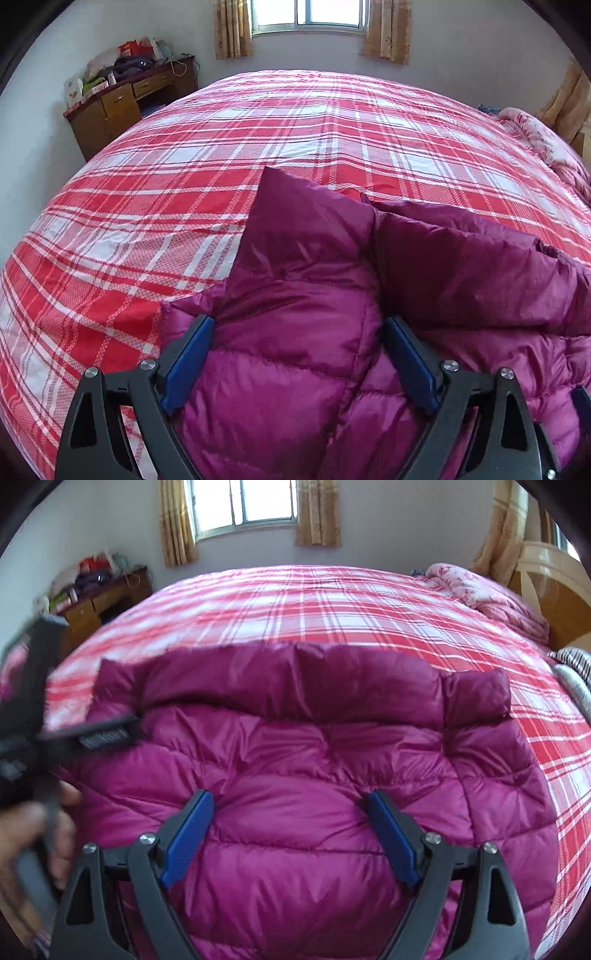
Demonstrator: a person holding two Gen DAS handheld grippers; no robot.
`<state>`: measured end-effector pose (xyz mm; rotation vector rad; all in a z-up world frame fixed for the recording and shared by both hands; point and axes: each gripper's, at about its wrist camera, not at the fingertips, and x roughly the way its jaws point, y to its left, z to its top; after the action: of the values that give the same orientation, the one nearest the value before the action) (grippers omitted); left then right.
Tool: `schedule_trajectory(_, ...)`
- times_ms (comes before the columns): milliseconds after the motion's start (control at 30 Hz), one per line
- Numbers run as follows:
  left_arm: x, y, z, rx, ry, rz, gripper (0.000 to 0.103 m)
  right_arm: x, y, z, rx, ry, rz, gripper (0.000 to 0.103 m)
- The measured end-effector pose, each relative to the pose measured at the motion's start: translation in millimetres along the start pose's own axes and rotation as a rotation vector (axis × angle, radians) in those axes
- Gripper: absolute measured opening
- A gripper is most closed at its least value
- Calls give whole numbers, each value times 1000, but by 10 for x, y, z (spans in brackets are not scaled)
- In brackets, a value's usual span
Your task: Fold large clothes
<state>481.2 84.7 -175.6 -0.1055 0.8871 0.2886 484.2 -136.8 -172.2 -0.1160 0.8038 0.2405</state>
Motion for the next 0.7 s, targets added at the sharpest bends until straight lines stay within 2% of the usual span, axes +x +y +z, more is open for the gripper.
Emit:
schedule_trajectory(133,-451,252,-213,-11,-50,-15,93,133,29,1,-22,39,-25,96)
schedule_trajectory(200,-697,409,-377,-14,-95,10,93,158,13,7,-23,55,-30,97)
schedule_trajectory(267,-902,587,-595,-18,-130,66,93,128,32,-5,-35,58,-46,97)
schedule_trajectory(333,-959,745,-781,-44,-97,64,93,50,18,-16,-37,60,-47,97)
schedule_trajectory(433,-959,960,-1057,-122,-21,-5,93,-240,12,-69,-13,40,-64,97)
schedule_trajectory(500,-1000,1043,-1191,-185,-17,-58,93,-484,20,-180,-8,9,-50,97)
schedule_trajectory(567,-1013,1040,-1281,-223,-1,-104,93,-631,3,-333,7,0,-73,98)
schedule_trajectory(600,-1024,1033,-1323,-237,1,-112,93,-648,6,-403,7,6,-72,98)
schedule_trajectory(700,-1082,994,-1412,-276,-21,-73,93,-558,37,-564,-14,15,-78,99)
